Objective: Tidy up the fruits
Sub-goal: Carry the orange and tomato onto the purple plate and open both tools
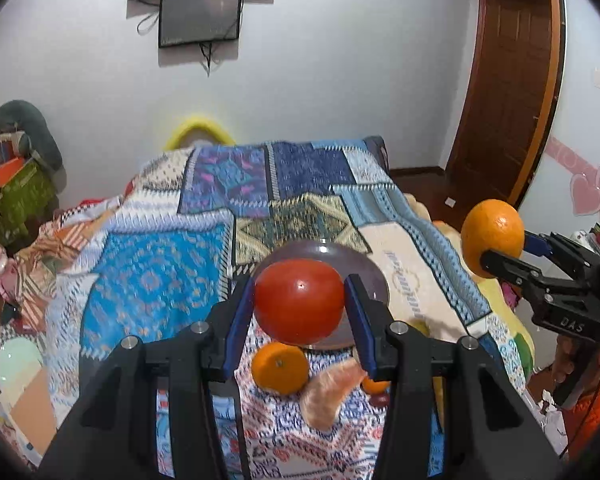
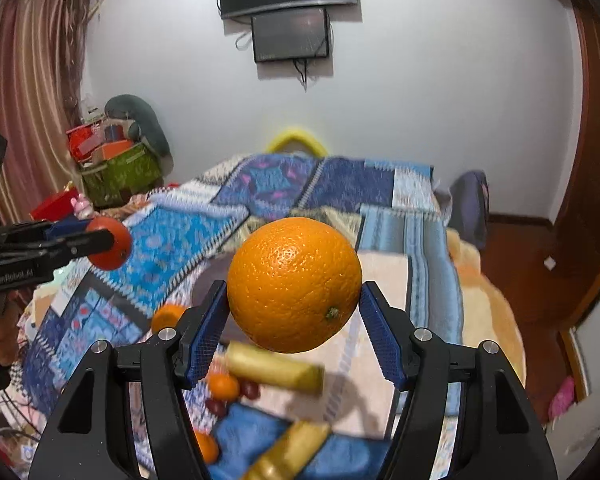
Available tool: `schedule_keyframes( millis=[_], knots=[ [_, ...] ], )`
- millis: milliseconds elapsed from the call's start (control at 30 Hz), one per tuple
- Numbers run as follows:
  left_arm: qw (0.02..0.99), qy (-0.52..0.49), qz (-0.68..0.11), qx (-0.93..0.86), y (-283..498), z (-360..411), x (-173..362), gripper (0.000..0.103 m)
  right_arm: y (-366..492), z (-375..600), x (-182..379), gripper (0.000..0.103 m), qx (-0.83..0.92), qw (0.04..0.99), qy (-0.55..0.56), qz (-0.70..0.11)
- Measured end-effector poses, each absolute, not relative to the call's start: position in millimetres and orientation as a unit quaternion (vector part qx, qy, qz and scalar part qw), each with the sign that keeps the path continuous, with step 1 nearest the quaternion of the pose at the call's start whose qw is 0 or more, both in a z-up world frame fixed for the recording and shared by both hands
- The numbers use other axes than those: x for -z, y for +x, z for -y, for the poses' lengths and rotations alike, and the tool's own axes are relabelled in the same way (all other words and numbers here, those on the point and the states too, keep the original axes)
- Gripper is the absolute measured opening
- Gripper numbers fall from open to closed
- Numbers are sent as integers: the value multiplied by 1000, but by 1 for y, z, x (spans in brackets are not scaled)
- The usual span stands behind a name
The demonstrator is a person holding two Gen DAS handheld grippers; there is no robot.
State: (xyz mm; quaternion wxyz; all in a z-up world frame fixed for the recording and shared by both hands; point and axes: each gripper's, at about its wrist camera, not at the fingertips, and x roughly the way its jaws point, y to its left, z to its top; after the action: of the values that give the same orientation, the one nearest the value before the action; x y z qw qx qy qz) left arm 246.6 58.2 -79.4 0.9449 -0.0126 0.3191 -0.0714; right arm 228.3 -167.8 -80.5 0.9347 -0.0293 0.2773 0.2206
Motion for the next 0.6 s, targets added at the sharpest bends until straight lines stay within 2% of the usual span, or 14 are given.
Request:
schedule_keyframes(
  millis=[267,600],
  knots=[
    [952,-9,-298,63,273,-61,72,46,259,151,69,63,-216,942,-41,-254],
    [948,-25,-314,53,321,-66,101,46,299,129,93,63,-221,934,-55,-275]
  ],
)
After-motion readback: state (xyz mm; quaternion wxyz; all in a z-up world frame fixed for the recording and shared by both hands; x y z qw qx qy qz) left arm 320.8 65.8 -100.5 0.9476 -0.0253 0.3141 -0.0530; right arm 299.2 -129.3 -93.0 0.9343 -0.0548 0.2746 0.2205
